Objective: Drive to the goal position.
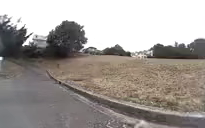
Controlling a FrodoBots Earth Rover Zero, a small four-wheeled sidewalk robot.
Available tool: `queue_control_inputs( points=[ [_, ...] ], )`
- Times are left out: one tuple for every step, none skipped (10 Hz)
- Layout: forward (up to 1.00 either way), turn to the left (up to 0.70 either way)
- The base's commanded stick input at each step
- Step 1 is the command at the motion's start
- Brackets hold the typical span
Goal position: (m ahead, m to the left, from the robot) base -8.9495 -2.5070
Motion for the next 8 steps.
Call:
queue_control_inputs(
  points=[
    [0.45,0.27],
    [0.45,0.27],
    [0.45,0.27],
    [0.45,0.27],
    [0.45,0.27],
    [0.45,0.27],
    [0.45,0.27],
    [0.45,0.27]
  ],
)
